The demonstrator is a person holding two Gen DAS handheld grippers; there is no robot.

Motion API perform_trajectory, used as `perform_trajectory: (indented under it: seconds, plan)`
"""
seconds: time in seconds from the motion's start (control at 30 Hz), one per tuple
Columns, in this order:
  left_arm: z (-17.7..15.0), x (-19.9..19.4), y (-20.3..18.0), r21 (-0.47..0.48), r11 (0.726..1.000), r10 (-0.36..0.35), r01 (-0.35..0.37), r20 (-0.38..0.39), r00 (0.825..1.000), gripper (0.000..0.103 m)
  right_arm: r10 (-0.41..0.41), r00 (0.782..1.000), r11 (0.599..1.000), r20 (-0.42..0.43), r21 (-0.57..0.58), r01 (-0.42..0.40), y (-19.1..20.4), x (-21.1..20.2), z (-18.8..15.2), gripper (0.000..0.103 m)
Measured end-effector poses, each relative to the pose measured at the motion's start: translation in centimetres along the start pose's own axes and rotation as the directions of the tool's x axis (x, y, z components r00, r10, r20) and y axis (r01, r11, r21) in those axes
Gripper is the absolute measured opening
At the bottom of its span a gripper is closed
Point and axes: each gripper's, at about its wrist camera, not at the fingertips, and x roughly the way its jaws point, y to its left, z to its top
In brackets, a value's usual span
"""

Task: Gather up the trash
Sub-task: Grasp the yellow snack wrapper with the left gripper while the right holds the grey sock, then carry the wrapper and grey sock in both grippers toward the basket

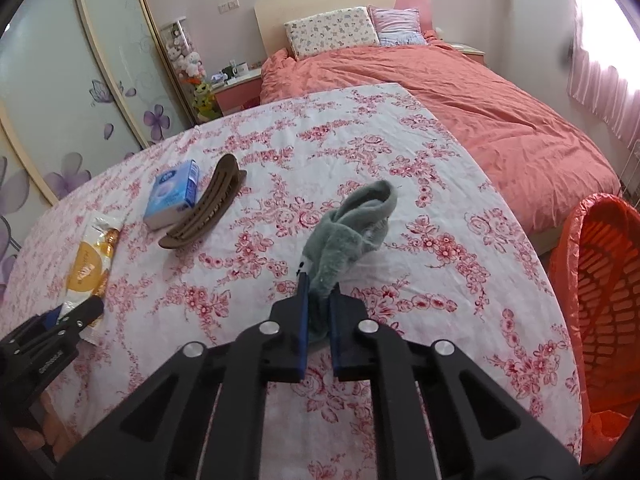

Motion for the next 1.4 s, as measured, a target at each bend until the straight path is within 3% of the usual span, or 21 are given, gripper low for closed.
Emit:
perform_trajectory:
  seconds: [0.33,0.5,0.7,0.9,1.07,1.27,1.4]
  plan:
    - [0.6,-3.2,-2.8,0.056,0.998,-0.043,0.039,0.072,0.996,0.041,0.033,0.996,0.999,0.083,0.008,-0.034,-1.0,-4.3,-0.3,0.008]
    - [1.0,-4.9,-6.6,0.121,0.986,-0.122,0.111,0.094,0.988,0.041,0.032,0.989,0.998,0.143,0.045,-0.039,-3.2,-7.6,-0.7,0.008]
    - [1.4,-5.9,-12.7,0.213,0.950,-0.250,0.227,0.083,0.965,0.041,-0.018,0.977,0.994,0.212,0.109,-0.006,-7.3,-11.3,-1.5,0.008]
    - [0.9,-6.8,-19.3,0.321,0.883,-0.378,0.343,0.053,0.924,0.041,-0.123,0.957,0.976,0.262,0.207,0.069,-12.2,-14.3,-2.7,0.008]
    - [0.4,-7.1,-24.6,0.410,0.800,-0.481,0.437,0.005,0.877,0.041,-0.218,0.939,0.944,0.266,0.301,0.134,-16.7,-15.7,-3.7,0.008]
    - [0.2,-5.9,-30.0,0.497,0.702,-0.552,0.510,-0.073,0.831,0.041,-0.273,0.927,0.914,0.259,0.372,0.165,-20.9,-16.1,-4.6,0.008]
    - [-0.3,-5.0,-32.5,0.512,0.652,-0.583,0.559,-0.133,0.802,0.041,-0.290,0.921,0.900,0.259,0.402,0.170,-23.0,-16.3,-5.2,0.008]
